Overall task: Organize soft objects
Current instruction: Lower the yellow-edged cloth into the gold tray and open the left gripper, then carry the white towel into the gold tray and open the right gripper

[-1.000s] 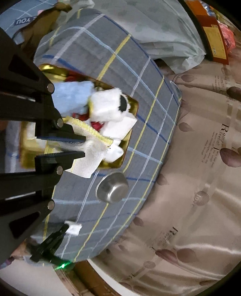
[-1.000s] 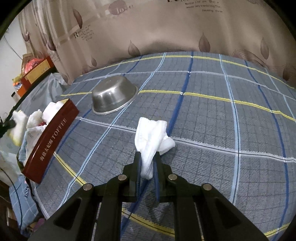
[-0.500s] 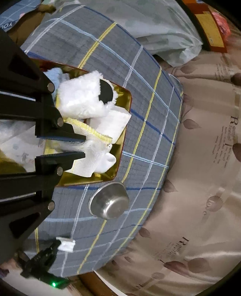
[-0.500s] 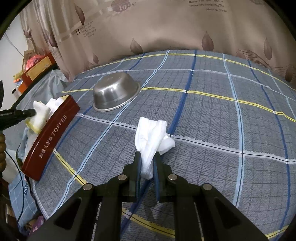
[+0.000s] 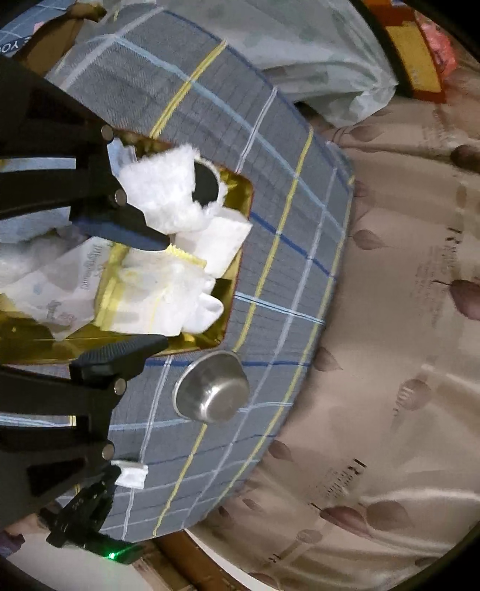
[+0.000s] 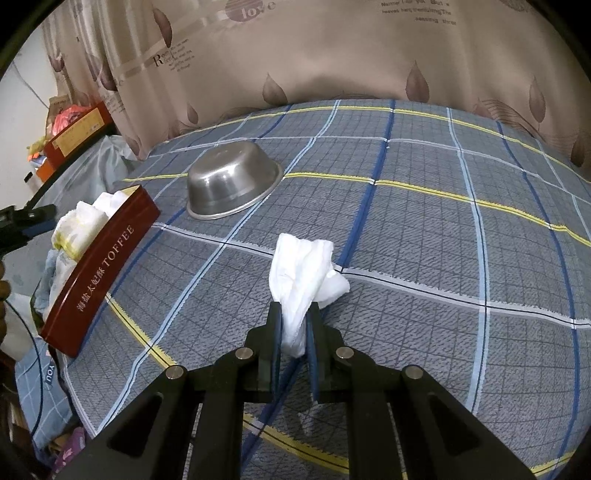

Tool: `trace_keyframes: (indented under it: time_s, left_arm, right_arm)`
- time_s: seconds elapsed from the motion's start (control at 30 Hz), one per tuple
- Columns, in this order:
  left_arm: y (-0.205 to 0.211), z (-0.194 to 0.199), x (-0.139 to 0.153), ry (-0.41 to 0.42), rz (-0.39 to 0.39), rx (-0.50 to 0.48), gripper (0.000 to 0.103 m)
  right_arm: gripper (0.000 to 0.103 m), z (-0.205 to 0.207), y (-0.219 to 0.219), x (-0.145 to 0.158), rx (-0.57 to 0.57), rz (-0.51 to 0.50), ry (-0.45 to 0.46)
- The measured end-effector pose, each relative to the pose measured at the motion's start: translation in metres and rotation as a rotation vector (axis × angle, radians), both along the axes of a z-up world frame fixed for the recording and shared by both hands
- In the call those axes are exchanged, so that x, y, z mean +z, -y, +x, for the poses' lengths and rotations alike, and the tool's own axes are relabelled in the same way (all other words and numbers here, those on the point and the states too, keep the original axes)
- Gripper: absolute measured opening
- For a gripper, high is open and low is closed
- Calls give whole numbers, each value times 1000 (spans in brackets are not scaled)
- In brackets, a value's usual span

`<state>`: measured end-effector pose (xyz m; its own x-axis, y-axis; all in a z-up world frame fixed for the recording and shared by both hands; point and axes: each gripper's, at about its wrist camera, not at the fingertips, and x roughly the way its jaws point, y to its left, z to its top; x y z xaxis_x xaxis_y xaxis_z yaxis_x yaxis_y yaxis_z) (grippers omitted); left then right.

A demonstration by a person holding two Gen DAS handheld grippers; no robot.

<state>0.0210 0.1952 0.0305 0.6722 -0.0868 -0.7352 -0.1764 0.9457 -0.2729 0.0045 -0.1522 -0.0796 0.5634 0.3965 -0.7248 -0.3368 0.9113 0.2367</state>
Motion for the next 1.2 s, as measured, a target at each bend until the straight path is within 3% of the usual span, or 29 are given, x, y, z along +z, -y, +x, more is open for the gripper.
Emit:
trace_keyframes:
  time_s: [0.1,0.33,0.53,0.7,0.83,1.1,1.2]
  left_arm:
    - [2,-23,8,24,14,30,51]
    - [9,-80,3,-19,143,105,51]
    - [12,-112,-5,-35,209,151,51]
    - [11,-119,-10,-35,218,157,51]
    - [5,-121,-12,-38,222,174,51]
    - [-21,-126,-21,-70,171,236,51]
    - [-26,-126,-23,-81,187,262,51]
  right_arm:
    - [11,2,1,0,0,6,-9]
    - [11,-5,-1,7,10,17,-16]
    - [11,-24,-24,34,71,52,17]
    - [11,-48,-75,74,205,81,73]
    - [12,-59,-122,88,298,118,73]
    - [13,-72,-207,85,423,122,39]
    - [13,-73,-225,79,433,101,33]
